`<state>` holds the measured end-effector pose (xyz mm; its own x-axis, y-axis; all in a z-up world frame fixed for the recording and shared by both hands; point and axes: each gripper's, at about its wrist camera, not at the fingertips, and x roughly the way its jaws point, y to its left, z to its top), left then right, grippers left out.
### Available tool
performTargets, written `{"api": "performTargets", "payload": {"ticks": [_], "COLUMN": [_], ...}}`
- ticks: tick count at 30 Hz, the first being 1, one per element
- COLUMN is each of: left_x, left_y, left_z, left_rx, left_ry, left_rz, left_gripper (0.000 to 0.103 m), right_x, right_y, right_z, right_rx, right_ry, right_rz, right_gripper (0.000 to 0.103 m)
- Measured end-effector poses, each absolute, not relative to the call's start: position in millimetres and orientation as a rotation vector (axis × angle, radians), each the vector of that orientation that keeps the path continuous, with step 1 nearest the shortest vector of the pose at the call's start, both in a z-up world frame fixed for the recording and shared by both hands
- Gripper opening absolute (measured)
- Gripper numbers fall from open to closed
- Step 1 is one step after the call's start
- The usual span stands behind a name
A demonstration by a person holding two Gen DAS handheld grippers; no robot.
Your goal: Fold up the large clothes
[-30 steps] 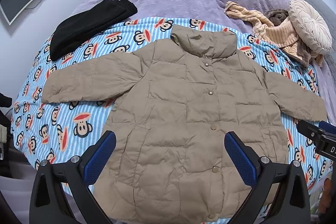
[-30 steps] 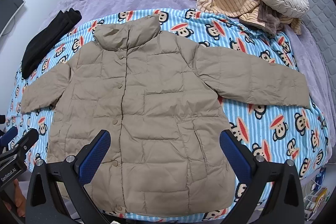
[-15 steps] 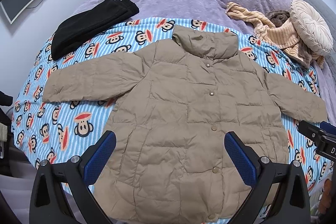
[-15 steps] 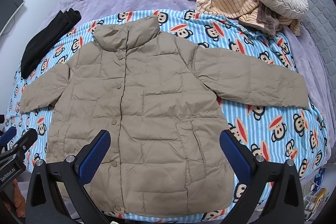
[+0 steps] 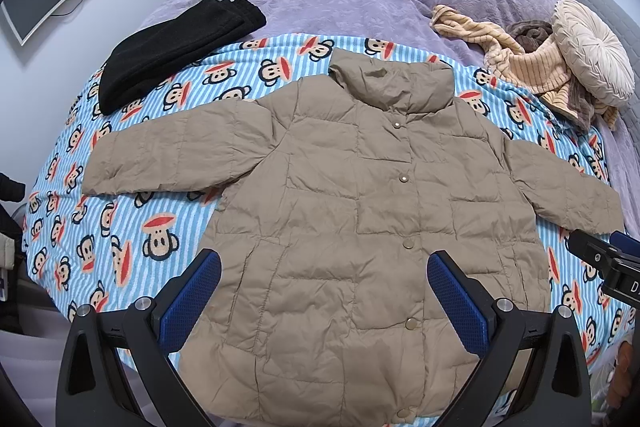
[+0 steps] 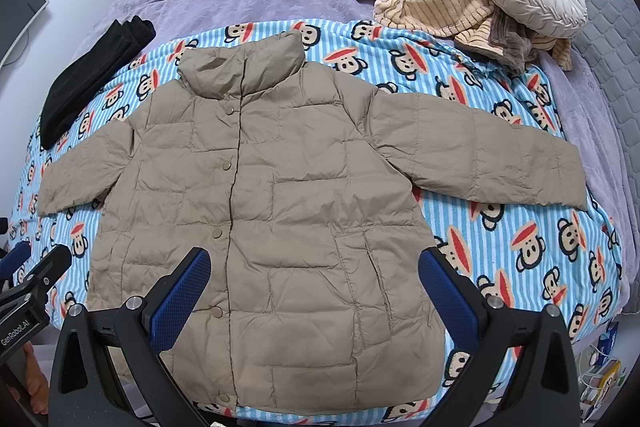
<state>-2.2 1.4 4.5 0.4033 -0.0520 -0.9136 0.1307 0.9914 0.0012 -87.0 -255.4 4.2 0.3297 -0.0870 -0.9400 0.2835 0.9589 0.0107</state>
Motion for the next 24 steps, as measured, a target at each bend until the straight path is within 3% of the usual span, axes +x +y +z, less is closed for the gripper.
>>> {"api": "performTargets", "payload": {"ticks": [24], "left_x": [-3.3], "left_y": [1.1], "left_z": [3.8], "left_rx": [0.077], "left_ry": [1.149], "left_rz": [-0.115], "left_gripper": [0.103], "right_x": [-88.1], "right_y": [-254.3], "right_z": [3.7], "right_rx": [0.182], "right_ry": [1.213], "right_rz": [-0.246], "right_gripper": [0.103]}}
